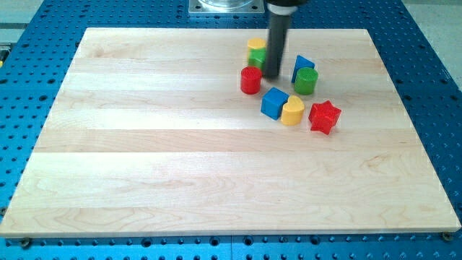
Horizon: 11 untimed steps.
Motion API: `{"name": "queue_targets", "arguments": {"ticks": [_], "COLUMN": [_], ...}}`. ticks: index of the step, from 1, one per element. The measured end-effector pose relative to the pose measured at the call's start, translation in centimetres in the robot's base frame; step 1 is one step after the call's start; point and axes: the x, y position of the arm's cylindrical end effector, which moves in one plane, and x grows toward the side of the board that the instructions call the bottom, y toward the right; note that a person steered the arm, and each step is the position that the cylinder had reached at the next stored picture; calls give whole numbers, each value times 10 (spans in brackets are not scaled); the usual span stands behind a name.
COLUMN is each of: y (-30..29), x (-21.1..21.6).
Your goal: Keep hexagon and red circle diagonal to each other
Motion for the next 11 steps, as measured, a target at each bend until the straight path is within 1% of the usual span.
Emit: {"name": "queue_targets", "arguments": {"ticks": [1,2,3,4,5,6,7,8,9,10,11], "y": [-26,-30,-75,-93,-19,24,-10,-6,-6,22,-13], "x": [4,-17,-64,-119,-110,-70,34,13,-39,-65,-60]}}
